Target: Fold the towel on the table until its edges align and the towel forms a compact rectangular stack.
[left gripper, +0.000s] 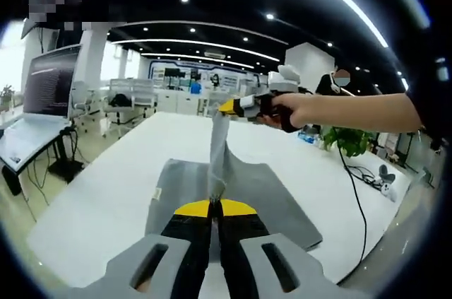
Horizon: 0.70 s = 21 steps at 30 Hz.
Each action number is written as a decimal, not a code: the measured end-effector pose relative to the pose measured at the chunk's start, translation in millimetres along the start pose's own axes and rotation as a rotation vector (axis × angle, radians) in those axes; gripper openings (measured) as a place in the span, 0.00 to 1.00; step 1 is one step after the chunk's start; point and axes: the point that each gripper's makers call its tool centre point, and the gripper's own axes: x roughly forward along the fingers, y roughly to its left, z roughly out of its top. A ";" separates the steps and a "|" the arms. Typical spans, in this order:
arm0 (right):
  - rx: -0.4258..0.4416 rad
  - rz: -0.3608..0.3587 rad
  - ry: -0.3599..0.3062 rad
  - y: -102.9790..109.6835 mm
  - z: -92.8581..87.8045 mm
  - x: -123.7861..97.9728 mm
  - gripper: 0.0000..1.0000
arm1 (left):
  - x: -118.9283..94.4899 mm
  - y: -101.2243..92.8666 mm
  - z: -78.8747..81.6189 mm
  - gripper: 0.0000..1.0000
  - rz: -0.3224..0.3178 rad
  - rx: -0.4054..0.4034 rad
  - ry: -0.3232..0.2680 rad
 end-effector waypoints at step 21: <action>0.054 -0.040 0.101 -16.2 -68.2 59.6 0.01 | 23.6 48.1 -59.7 0.03 0.066 -0.020 0.116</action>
